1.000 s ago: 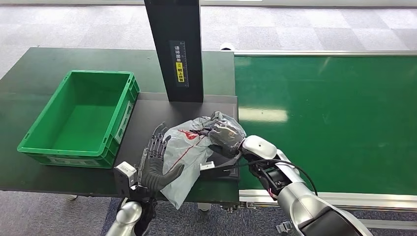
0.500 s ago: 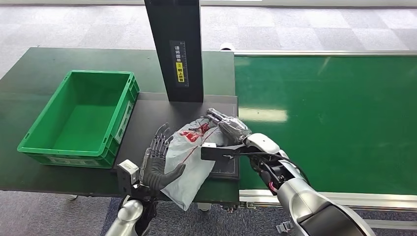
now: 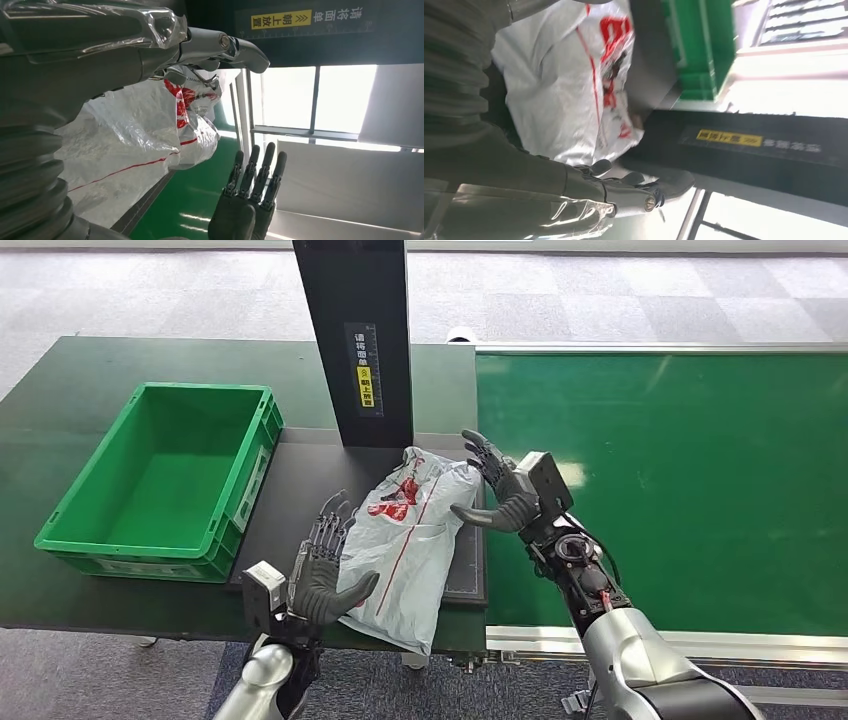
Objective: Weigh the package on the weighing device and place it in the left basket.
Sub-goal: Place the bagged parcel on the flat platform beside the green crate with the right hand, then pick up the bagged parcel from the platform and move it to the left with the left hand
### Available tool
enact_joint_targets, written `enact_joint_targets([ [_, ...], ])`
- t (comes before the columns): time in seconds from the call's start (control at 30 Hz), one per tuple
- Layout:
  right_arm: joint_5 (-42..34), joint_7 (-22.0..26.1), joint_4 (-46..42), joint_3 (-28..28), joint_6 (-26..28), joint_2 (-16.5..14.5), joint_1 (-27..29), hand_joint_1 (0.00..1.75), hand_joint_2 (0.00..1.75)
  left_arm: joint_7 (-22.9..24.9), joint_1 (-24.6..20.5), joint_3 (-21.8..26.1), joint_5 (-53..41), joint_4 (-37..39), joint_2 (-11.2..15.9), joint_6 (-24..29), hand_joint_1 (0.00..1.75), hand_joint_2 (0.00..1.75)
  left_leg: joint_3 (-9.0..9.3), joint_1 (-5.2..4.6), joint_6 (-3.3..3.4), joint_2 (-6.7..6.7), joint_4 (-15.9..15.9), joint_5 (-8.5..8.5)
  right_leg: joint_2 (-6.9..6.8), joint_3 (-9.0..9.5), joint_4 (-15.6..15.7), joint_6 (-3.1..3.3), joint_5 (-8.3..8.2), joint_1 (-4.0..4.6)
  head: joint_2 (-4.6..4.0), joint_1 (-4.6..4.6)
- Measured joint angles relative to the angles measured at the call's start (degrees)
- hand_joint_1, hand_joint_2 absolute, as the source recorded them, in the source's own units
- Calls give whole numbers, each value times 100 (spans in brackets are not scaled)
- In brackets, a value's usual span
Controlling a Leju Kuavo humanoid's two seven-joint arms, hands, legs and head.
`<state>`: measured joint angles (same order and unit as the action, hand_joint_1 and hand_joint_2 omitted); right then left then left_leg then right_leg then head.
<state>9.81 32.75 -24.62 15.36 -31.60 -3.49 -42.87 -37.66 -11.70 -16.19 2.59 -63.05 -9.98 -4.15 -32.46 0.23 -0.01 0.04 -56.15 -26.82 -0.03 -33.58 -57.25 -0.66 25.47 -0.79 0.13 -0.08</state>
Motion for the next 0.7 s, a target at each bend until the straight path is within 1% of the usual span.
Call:
enact_joint_targets([
  [0.07, -212, 33, -135, -114, -352, 3, 151, 0, 175, -3, -6, -10, 2, 22, 1, 2, 0, 175, 0, 0, 0, 0, 0, 0, 0, 0, 0, 0, 0, 0, 0, -1],
  [0.2, -507, 63, -369, -205, -687, 16, 383, 0, 175, -9, -5, -21, 3, 54, 3, 14, 0, 175, -1, 0, 0, 0, 0, 0, 0, -1, 0, 0, 0, 0, 0, -1],
  [0.33, -1218, 144, -784, -214, -1211, 32, 667, 0, 175, -20, 12, -21, 2, 57, 8, 67, 0, 175, 0, 0, 0, 0, 1, 0, 0, -1, 0, 0, 0, 0, 0, -1],
  [0.4, -1535, 105, -1152, -214, -1208, 43, 893, 0, 175, -18, 51, -20, -21, 33, 13, 118, 0, 175, -1, 0, 0, -1, 1, 0, 0, -1, 0, 0, 1, 0, 0, -1],
  [0.5, -1901, -6, -1866, -216, -987, 112, 1309, 0, 175, 35, 144, -15, -153, -90, 20, 229, 0, 175, -3, 0, 0, -1, 1, -1, -2, -2, 1, -1, 2, 0, 0, -1],
  [0.7, -2067, -100, -3035, -245, -657, 303, 2135, 0, 175, 151, 324, 12, -461, -419, 34, 304, 0, 175, -6, 0, 0, -1, 1, -5, -1, -4, 3, -1, 3, -1, 0, -1],
])
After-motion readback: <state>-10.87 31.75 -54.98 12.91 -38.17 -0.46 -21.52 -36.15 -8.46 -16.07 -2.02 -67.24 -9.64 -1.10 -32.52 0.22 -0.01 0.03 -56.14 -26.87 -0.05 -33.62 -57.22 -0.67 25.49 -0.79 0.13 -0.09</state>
